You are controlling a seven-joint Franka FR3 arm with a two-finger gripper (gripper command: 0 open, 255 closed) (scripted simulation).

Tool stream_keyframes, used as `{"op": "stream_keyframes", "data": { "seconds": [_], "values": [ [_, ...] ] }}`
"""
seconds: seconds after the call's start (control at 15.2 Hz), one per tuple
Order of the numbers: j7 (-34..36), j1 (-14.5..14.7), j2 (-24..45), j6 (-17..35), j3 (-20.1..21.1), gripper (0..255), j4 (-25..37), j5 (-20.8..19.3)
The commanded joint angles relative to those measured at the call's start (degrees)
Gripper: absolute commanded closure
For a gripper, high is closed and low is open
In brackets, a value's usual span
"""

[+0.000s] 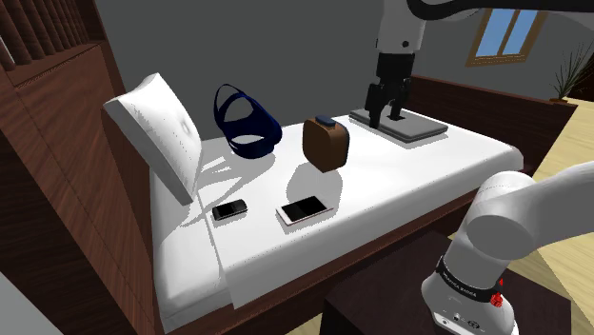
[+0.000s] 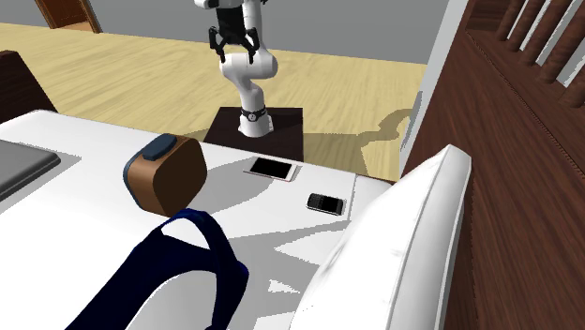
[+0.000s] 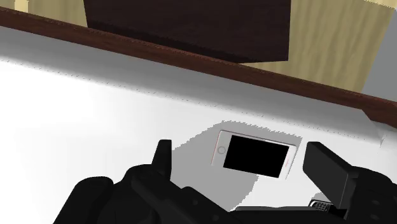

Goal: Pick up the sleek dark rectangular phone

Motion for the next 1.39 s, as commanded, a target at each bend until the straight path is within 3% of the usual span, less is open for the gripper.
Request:
{"op": "stream_keyframes", "data": {
  "seconds": [0.0,0.66,1.32],
  "values": [
    [0.00,0.00,0.00,0.00,0.00,0,0.00,0.00],
    [-12.73,4.76,17.28,17.00,-0.85,0,0.92,-0.76],
    [-24.26,8.85,36.50,29.40,0.42,0,8.43,-0.63]
  ]
}}
